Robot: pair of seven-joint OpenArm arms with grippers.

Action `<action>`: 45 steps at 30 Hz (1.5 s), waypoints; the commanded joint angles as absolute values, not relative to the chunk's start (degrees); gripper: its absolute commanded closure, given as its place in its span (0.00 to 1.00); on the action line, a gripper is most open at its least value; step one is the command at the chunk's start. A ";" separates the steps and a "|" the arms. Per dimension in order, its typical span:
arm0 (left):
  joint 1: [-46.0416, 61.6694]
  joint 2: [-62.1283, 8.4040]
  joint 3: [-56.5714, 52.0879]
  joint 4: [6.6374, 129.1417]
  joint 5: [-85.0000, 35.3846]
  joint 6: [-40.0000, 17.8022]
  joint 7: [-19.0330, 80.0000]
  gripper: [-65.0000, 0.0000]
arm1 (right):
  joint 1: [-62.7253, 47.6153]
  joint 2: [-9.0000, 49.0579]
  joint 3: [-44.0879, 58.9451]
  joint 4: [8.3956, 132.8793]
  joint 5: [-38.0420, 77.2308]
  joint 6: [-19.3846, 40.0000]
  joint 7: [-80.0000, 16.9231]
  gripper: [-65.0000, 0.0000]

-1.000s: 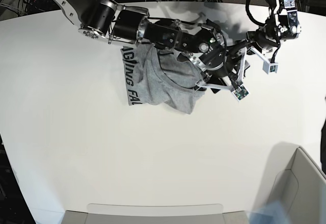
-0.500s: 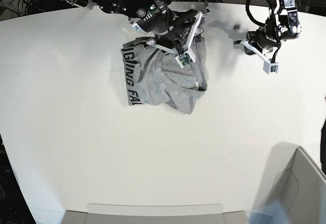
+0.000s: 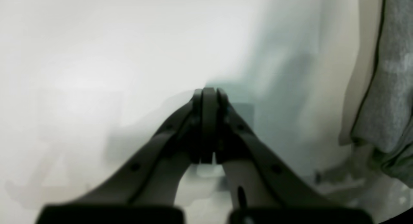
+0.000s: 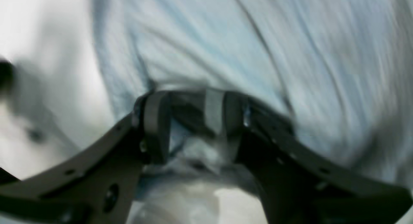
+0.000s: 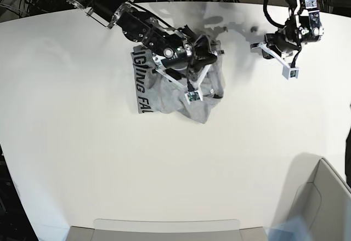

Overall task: Fold the T-shirt properly
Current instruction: 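Press and tuck the folded bundle with the right gripper, then press down on the bundle's middle with the right gripper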

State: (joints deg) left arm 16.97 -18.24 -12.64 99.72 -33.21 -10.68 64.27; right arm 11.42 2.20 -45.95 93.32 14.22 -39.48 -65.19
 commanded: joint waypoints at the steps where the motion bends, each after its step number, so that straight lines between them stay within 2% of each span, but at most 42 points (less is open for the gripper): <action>1: 16.84 -18.86 -12.79 100.62 -33.71 -10.77 63.52 1.00 | 12.79 0.92 -45.93 94.55 14.20 -40.00 -63.60 0.57; 4: 17.45 -18.86 -12.79 100.62 -33.71 -10.77 63.52 1.00 | 14.11 -1.10 -47.16 94.46 14.11 -38.02 -60.18 0.57; 9: 17.63 -18.86 -12.97 100.62 -33.71 -10.77 63.52 1.00 | 15.96 -1.01 -50.77 94.81 13.58 -37.93 -59.38 0.57; 12: 17.71 -18.86 -13.14 100.62 -33.71 -10.77 63.52 1.00 | 14.20 -0.48 -50.68 97.45 7.78 -39.16 -59.74 0.57; 19: 17.63 -18.86 -12.79 100.53 -33.71 -10.77 63.52 1.00 | 12.70 0.48 -49.10 103.87 -7.78 -40.00 -73.80 0.57; 24: 17.45 -18.95 -12.79 100.44 -33.71 -10.77 63.52 1.00 | 12.53 1.10 -41.45 101.85 -7.69 -40.00 -74.51 0.57; 26: 17.27 -18.86 -12.79 99.74 -33.71 -10.77 63.52 1.00 | 12.62 1.10 -39.69 100.53 -7.96 -37.58 -74.42 0.57; 39: 17.19 -18.86 -12.79 95.52 -33.71 -10.77 63.52 1.00 | 15.60 -0.31 -41.10 85.49 -7.96 -35.82 -66.24 0.58; 41: 17.19 -18.86 -12.79 95.52 -33.71 -10.77 63.52 1.00 | 16.57 -0.40 -42.15 84.79 -7.96 -35.82 -65.89 0.61; 45: 17.10 -18.86 -12.79 95.52 -33.71 -10.77 63.52 1.00 | 18.86 -0.40 -44.70 84.62 -7.78 -35.82 -65.80 0.83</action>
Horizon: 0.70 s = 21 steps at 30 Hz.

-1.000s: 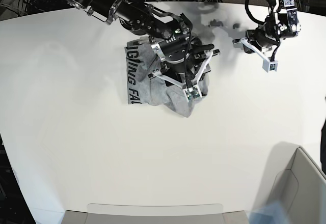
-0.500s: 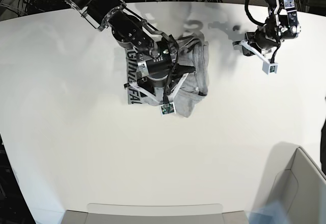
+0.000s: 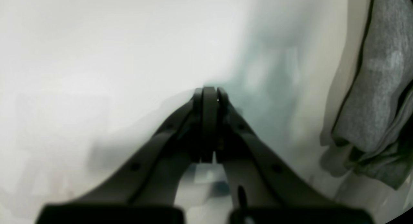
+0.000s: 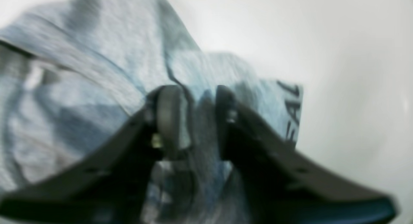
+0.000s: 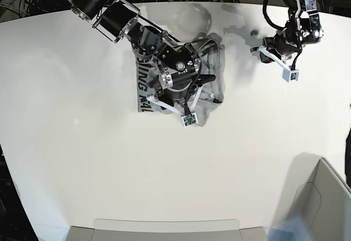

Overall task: Fold the T-shirt properly
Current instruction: 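Press down on the bundle's middle with the right gripper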

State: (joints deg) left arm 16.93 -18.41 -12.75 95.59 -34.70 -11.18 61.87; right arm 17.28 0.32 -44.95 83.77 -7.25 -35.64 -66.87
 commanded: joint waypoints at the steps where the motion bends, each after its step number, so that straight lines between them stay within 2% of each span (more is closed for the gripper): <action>1: 17.10 -18.86 -12.79 95.52 -33.71 -10.77 63.52 1.00 | 19.21 -0.75 -44.70 84.26 -7.78 -35.82 -65.71 0.89; 3: 17.10 -18.86 -12.79 95.52 -33.71 -10.77 63.52 1.00 | 20.26 -1.89 -44.44 82.33 -7.96 -35.82 -65.01 0.99; 4: 17.10 -18.86 -12.79 95.52 -33.71 -10.77 63.52 1.00 | 21.05 -2.33 -44.26 80.92 -7.69 -35.74 -64.92 1.00; 11: 17.01 -18.86 -12.79 95.52 -33.71 -10.77 63.52 1.00 | 25.19 -5.41 -44.70 69.14 -7.96 -35.74 -59.91 0.99; 19: 17.01 -18.86 -12.79 95.43 -33.71 -10.77 63.43 1.00 | 26.59 -6.55 -44.70 67.91 -7.78 -35.65 -53.93 0.99; 21: 17.01 -18.86 -12.79 95.43 -33.71 -10.77 63.43 1.00 | 26.59 -7.43 -44.70 67.91 -7.96 -33.71 -52.62 0.99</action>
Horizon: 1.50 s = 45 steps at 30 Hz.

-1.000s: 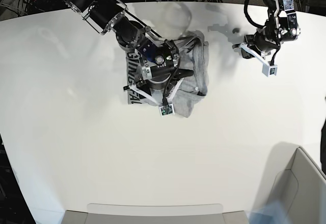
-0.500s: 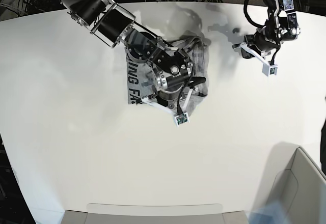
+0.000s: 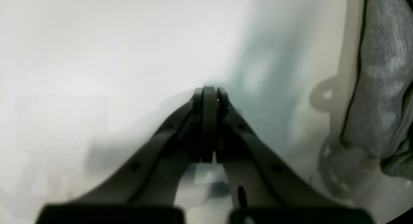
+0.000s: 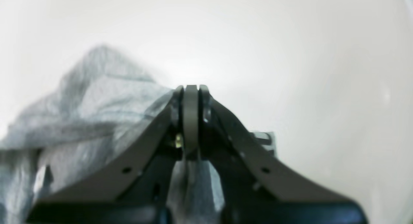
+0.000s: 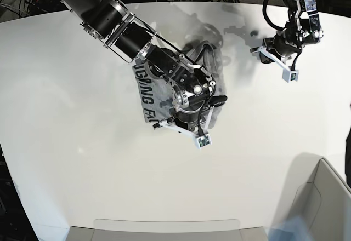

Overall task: Fold the T-shirt properly
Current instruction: 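Press down on the bundle's middle with the right gripper, then move both grippers to opposite sides of the folded bundle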

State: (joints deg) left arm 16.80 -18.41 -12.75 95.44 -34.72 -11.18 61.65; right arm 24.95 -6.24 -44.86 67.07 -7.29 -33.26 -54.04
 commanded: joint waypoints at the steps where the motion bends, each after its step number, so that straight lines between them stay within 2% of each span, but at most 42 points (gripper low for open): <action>1: 17.01 -18.86 -12.79 95.43 -33.71 -10.77 63.43 1.00 | 26.51 -7.60 -44.70 67.91 -7.96 -31.87 -51.91 0.99; 4: 17.01 -18.86 -12.79 95.43 -33.71 -10.77 63.43 1.00 | 26.07 -7.69 -44.70 68.00 -7.96 -28.62 -50.33 0.99; 9: 16.57 -18.86 -12.79 95.43 -33.71 -10.77 63.43 1.00 | 24.22 -8.40 -44.70 70.29 -7.87 -28.35 -50.33 0.95; 12: 16.57 -18.95 -12.79 95.43 -33.71 -10.77 63.43 1.00 | 22.02 -8.40 -44.70 74.68 -7.69 -28.00 -49.98 0.85; 13: 16.57 -18.95 -12.79 95.43 -33.71 -10.77 63.43 1.00 | 21.23 -8.40 -44.70 77.05 -7.69 -26.86 -49.98 0.79; 16: 16.31 -18.86 -12.79 95.43 -33.71 -10.77 63.43 1.00 | 18.95 -8.31 -44.70 83.03 -7.69 -18.15 -50.24 0.63; 19: 16.31 -18.86 -12.79 95.43 -33.80 -10.77 63.43 1.00 | 16.75 -8.13 -44.70 87.08 -8.04 -11.82 -50.33 0.55; 22: 16.31 -18.86 -13.23 97.71 -34.07 -10.86 63.43 1.00 | 13.76 -7.60 -43.74 91.82 -8.22 -13.67 -50.33 0.55; 26: 16.92 -18.77 -12.70 108.97 -34.15 -10.95 63.43 1.00 | 11.38 -4.44 -39.43 97.71 -10.59 -19.12 -50.33 0.55; 29: 17.19 -17.54 -12.62 116.44 -34.24 -10.95 63.43 1.00 | 10.33 -1.80 -33.98 101.14 -11.21 -19.38 -50.33 0.55; 33: 13.58 -17.10 -7.78 116.62 -34.24 -11.03 63.43 1.00 | 8.13 -0.57 -23.96 103.78 -11.21 -18.95 -50.42 0.55; 40: 8.40 -16.92 11.38 116.70 -34.07 -10.86 61.14 1.00 | 3.82 2.07 -8.40 103.69 -11.21 -7.52 -50.42 0.55; 45: 7.87 -17.01 21.67 114.68 -33.19 -10.33 56.22 1.00 | 1.80 2.24 -3.91 102.11 -11.56 -0.75 -50.42 0.55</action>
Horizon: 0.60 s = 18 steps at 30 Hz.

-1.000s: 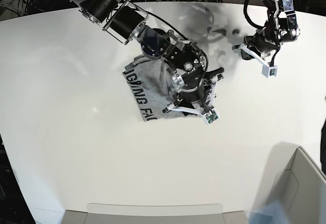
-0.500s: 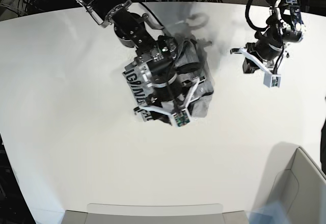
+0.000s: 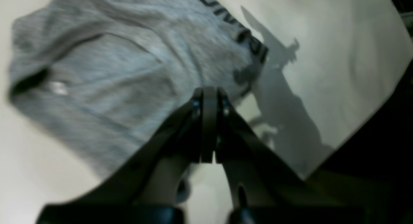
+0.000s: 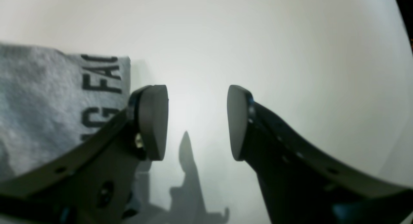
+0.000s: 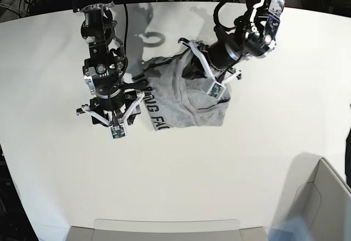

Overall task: Fold the T-shirt properly
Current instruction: 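Move both grippers to opposite sides of the folded bundle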

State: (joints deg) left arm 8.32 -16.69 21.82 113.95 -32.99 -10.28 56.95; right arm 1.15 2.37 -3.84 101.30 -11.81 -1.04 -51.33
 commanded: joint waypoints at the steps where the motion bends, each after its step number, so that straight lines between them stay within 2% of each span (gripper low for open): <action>1: 7.78 -16.92 22.55 113.10 -31.87 -10.33 56.22 1.00 | 1.54 2.24 -3.91 101.23 -11.56 0.66 -50.42 0.55; 9: 8.66 -16.92 18.77 102.73 -21.23 -10.33 56.22 1.00 | 1.71 2.15 -8.66 92.70 -11.56 8.66 -49.89 0.55; 18: 3.12 -16.92 9.54 93.32 -19.38 -10.33 56.22 1.00 | -2.24 2.77 -19.91 92.00 -11.65 9.01 -50.33 0.55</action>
State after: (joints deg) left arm 3.66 -16.53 9.78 93.12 -19.97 -10.61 55.44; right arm -2.57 2.59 -19.70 91.42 -12.23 7.99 -49.80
